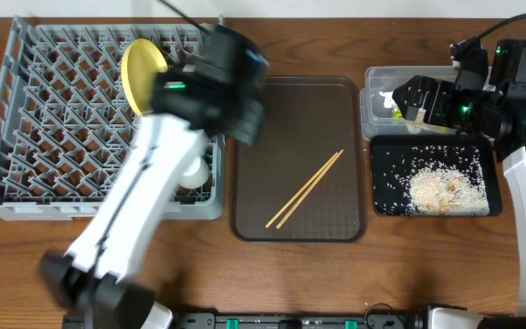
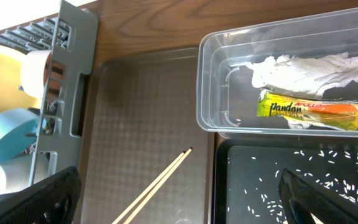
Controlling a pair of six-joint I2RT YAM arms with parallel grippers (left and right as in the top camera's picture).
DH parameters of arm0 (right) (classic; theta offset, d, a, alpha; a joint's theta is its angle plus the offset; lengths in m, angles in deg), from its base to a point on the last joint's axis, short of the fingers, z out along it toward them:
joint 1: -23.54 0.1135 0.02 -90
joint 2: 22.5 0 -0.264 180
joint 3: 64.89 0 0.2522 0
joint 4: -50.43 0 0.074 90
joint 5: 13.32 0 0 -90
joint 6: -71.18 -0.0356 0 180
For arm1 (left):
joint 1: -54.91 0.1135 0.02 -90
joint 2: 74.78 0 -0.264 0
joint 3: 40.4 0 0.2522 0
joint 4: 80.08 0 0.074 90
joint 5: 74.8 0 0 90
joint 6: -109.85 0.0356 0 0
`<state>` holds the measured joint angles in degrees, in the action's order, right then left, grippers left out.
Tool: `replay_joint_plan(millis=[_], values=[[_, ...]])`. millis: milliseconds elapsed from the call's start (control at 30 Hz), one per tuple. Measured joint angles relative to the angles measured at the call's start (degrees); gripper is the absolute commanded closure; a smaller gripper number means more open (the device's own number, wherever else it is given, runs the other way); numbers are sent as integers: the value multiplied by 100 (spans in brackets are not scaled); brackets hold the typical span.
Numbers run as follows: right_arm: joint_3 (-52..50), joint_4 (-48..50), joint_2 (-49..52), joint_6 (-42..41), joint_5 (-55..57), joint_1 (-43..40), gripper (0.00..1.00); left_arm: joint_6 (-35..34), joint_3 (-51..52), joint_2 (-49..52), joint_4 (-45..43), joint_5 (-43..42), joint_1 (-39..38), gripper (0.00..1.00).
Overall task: Sort waste into correct bins and load items into the dishwasher
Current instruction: 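Move the left gripper to the wooden chopsticks on the brown tray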
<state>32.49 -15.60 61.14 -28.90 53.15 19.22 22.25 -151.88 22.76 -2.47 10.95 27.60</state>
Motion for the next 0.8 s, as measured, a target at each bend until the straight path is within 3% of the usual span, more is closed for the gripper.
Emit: replay_joint_plan(millis=[167, 367, 800], values=[[0, 0, 0, 0, 0, 0, 1, 201, 446, 1049, -361, -177, -828, 45], [0, 2, 0, 0, 0, 0, 1, 243, 450, 2024, -726, -249, -1078, 45], [0, 2, 0, 0, 0, 0, 1, 343, 450, 2221, -809, -361, -1064, 41]])
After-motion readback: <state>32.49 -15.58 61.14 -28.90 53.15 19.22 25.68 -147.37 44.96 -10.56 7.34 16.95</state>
